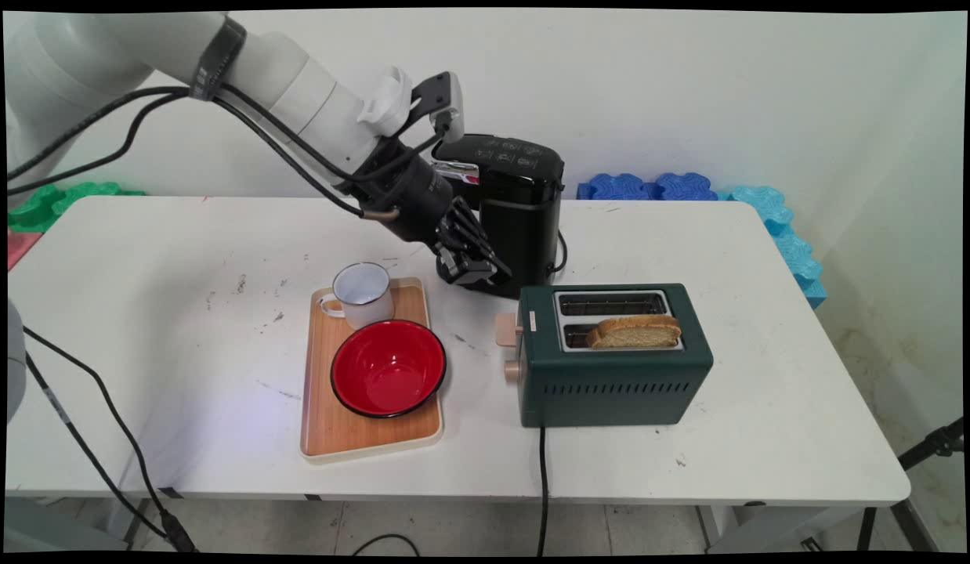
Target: Press the toaster switch
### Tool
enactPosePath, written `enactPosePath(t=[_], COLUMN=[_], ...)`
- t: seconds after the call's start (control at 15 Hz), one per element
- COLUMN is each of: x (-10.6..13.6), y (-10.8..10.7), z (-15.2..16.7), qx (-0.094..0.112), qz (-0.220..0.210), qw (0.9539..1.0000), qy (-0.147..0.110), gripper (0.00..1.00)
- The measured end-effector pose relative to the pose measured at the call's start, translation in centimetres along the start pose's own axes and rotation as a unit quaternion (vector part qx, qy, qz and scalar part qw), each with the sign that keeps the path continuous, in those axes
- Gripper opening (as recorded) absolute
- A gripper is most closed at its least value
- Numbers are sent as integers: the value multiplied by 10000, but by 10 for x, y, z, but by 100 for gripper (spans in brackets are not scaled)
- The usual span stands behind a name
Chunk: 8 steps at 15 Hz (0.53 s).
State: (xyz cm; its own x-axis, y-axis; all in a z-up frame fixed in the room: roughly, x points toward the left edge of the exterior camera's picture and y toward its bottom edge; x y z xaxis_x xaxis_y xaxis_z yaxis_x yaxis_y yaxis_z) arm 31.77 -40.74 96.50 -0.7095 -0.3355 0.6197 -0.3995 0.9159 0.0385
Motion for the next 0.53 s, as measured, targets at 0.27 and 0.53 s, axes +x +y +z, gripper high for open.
enactPosePath(t=[0.27,0.53], x=[-2,-3], y=[2,5], z=[3,7], qx=[28,26], qz=[-16,-9], qw=[9999,9997], qy=[-168,-255], gripper=[0,0])
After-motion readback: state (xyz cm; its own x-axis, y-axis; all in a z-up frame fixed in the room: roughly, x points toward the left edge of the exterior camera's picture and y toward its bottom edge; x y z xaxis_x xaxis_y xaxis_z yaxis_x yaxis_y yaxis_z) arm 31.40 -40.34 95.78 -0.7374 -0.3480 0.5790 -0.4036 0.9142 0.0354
